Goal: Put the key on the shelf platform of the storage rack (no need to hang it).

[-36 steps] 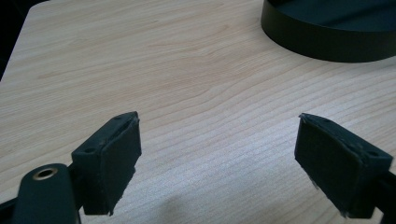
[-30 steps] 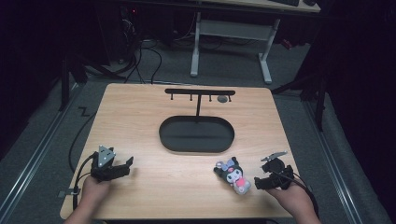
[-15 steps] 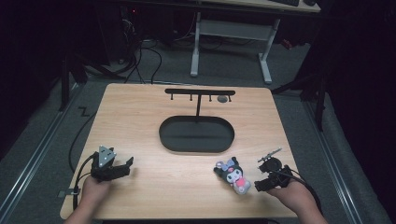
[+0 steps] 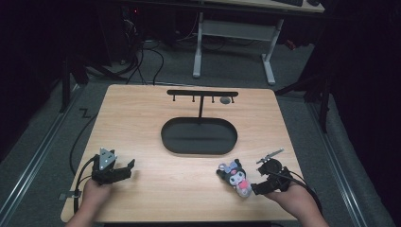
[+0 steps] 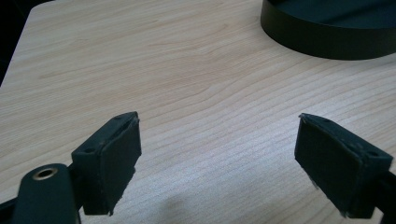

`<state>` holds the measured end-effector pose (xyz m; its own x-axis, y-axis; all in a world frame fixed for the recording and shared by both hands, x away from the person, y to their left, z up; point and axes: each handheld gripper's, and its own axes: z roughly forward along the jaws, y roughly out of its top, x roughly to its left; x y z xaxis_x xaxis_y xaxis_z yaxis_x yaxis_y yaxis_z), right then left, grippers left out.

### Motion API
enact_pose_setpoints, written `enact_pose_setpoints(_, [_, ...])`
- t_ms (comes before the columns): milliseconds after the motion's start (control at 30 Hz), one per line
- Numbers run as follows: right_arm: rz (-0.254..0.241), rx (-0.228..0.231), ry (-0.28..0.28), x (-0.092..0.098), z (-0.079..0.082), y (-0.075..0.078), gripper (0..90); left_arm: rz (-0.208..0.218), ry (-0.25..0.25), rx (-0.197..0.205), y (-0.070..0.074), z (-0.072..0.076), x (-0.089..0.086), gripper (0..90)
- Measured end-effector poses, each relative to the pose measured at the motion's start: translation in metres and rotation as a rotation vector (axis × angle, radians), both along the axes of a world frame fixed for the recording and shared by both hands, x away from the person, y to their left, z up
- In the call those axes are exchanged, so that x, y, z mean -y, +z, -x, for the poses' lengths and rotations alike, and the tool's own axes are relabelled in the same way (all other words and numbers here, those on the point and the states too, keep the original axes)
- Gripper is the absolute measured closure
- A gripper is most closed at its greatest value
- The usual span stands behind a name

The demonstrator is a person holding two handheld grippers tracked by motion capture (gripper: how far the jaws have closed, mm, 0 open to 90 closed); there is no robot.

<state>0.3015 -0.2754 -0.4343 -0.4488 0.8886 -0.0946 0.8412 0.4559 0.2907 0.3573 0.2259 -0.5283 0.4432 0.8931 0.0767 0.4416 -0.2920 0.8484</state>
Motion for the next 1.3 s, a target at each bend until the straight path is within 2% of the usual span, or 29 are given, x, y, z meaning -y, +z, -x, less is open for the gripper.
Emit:
enact_pose_setpoints(33, [-0.008,0.015,0.009,-0.005,0.000,0.002,19.0,-0.001,-0.001,0.001,0.000,0.000,0.000,15.4])
enact_pose_setpoints(200, [-0.031,0.024,0.029,-0.019,0.001,0.002,18.8,0.001,-0.001,0.000,0.000,0.000,0.000,15.4])
enact_pose_setpoints(433, [-0.065,0.011,0.050,-0.032,0.006,-0.008,18.7,0.000,-0.002,0.001,0.000,0.000,0.000,15.4])
enact_pose_setpoints(600, [-0.070,-0.001,0.044,-0.034,0.008,-0.019,18.4,-0.005,-0.003,0.001,0.000,0.000,0.001,15.4])
enact_pose_setpoints(833, [-0.049,0.023,0.061,-0.034,0.007,-0.031,19.2,-0.006,0.002,-0.005,0.000,0.000,0.000,15.4])
enact_pose_setpoints(1033, [-0.086,0.025,0.052,-0.028,0.006,-0.039,21.5,0.002,0.015,-0.004,-0.001,0.000,-0.001,15.4])
enact_pose_setpoints(1133, [-0.089,0.037,0.054,-0.029,0.007,-0.043,22.2,-0.003,0.003,0.007,0.000,0.003,-0.001,15.4])
enact_pose_setpoints(1300, [-0.077,0.035,0.072,-0.033,0.008,-0.053,28.4,0.010,-0.010,0.026,0.000,0.006,-0.003,15.4])
